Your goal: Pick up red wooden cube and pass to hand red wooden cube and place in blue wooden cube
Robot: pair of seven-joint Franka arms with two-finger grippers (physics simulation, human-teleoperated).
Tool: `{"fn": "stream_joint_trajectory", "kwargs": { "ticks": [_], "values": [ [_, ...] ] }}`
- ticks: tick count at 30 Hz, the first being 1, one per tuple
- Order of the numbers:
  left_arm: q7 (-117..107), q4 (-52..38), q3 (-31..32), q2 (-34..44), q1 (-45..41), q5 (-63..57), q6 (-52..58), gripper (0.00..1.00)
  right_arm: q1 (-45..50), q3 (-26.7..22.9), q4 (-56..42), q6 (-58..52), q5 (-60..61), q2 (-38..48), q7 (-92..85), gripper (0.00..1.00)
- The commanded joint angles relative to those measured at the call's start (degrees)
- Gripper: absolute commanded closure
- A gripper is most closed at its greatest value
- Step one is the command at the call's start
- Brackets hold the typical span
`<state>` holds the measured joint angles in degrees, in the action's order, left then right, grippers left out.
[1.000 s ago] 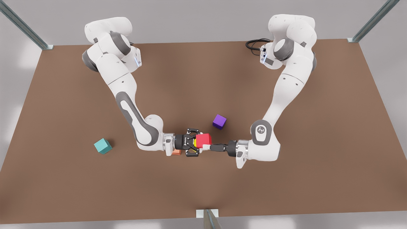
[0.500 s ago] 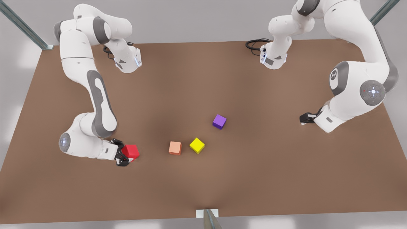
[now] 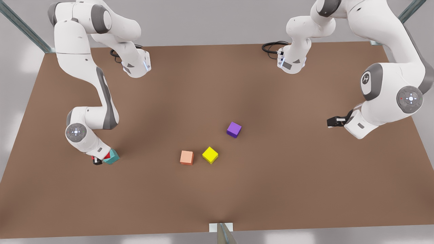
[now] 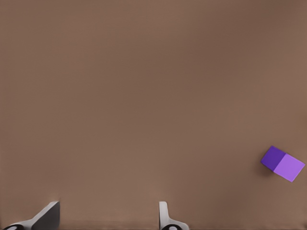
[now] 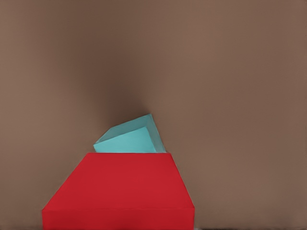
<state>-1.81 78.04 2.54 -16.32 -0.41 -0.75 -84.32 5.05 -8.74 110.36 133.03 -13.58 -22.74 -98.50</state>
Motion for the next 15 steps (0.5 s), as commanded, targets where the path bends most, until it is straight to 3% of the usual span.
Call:
{"fn": "stream_joint_trajectory", "kwargs": {
  "ticks": [1, 15],
  "values": [
    [-2.76, 0.01, 0.01, 0.07, -0.03, 0.05, 1.79, 0.00, -0.04, 0.03, 0.38, 5.14, -1.18, -0.11, 21.33, 0.42],
    [-5.40, -0.17, 0.01, 0.07, 1.20, 0.75, 1.79, 0.00, -1.27, 0.12, 3.46, 6.89, 1.45, -2.40, 24.23, 0.41]
  ]
}}
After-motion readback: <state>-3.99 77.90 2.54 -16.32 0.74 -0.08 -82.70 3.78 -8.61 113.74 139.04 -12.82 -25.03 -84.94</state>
